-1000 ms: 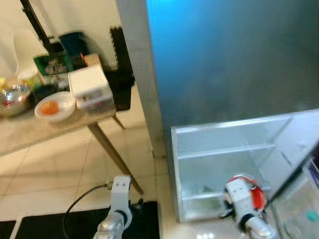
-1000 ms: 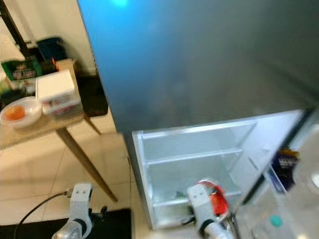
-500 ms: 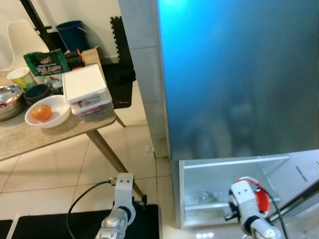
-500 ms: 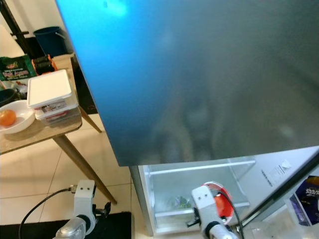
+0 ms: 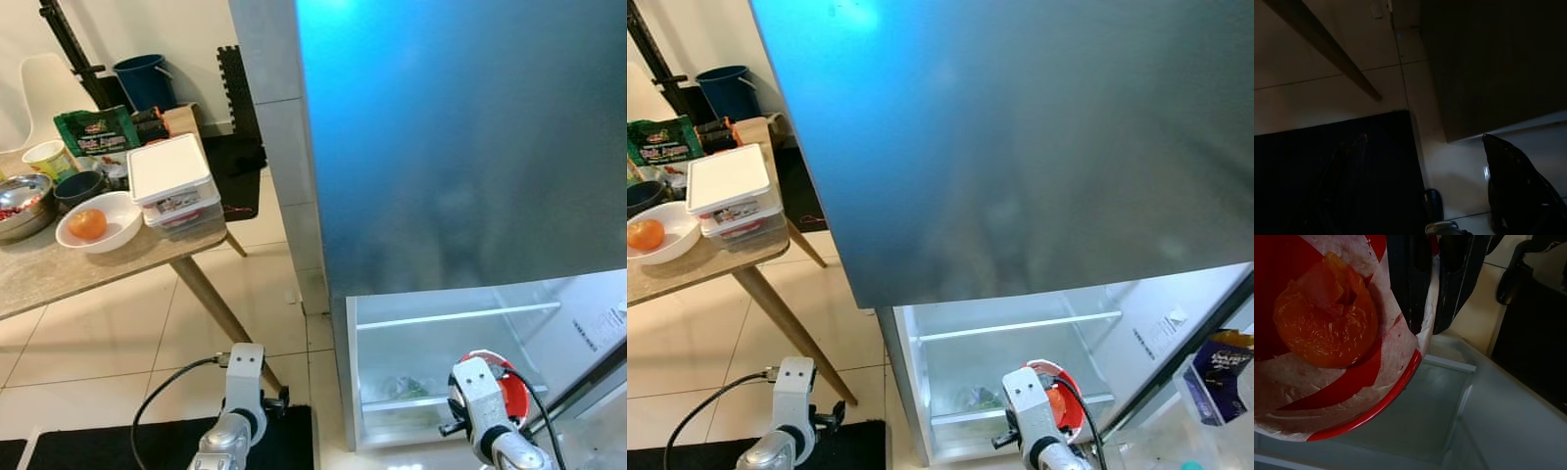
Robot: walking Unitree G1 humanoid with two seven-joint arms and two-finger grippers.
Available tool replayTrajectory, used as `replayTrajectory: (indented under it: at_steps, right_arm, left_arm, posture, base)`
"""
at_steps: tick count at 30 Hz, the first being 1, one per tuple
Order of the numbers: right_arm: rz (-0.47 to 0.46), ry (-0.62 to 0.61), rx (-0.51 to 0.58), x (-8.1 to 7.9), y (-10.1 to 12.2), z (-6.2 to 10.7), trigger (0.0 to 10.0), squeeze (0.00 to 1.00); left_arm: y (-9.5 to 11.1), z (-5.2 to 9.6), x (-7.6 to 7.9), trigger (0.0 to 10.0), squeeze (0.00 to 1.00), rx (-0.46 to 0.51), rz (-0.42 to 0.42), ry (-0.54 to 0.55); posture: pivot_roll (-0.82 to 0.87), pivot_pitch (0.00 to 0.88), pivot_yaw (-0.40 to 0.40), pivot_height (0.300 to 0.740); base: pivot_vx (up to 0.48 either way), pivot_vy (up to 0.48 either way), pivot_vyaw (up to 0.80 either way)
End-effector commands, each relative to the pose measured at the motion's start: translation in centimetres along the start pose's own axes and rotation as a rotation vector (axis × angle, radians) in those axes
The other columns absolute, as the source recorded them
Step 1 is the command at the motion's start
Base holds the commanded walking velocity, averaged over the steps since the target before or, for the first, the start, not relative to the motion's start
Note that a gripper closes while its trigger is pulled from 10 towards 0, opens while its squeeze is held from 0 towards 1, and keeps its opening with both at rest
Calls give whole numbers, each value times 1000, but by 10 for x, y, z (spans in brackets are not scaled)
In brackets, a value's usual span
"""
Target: Restocking fridge
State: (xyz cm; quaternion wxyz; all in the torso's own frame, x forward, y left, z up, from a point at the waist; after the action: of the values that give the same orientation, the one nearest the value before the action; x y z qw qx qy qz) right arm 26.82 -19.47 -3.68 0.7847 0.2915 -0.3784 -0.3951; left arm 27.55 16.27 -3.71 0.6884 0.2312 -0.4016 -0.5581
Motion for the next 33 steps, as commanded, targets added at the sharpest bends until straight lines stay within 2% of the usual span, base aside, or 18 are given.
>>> replayTrajectory:
  at_steps: [1,10,26,29,33]
  right_arm:
    - [0,-3,-8,-1,-3,1,10000,0]
    - [3,0,-6,-1,-2,1,10000,0]
    - [9,5,-3,0,-1,0,10000,0]
    - [9,9,-6,-1,-2,0,10000,0]
    - [24,31,-49,-5,-10,2,10000,0]
  left_arm:
    - [-6,2,-4,10000,0,-18,3,11]
    - [-6,2,-4,10000,0,-18,5,14]
    - [-13,6,-12,10000,0,-7,20,42]
    - [-27,12,-18,10000,0,-38,-40,34]
    - [-48,22,-35,10000,0,-113,-35,82]
  posture:
    - [-78,122,87,740]
    - [-78,114,86,740]
    - [-79,109,78,740]
    - [-79,113,79,740]
    - [-76,114,79,740]
  base:
    - [0,-300,0]
    - [0,-300,0]
    - [0,0,0]
    - [0,0,0]
    - [0,0,0]
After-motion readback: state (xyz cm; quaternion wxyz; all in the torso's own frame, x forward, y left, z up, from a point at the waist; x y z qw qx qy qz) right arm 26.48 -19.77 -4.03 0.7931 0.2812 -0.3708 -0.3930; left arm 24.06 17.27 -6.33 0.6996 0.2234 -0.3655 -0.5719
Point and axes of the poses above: a point about 5 cm out from each wrist's last joint towards the gripper, its own z axis pointing back from the gripper into the wrist, its own y axis along the axis of the wrist's last joint, x = y × z, the point moved 2 cm from there along -z, pointing out of the wrist towards the gripper, and after that the axes turned 15 degrees about z, right-handed, at the moved point
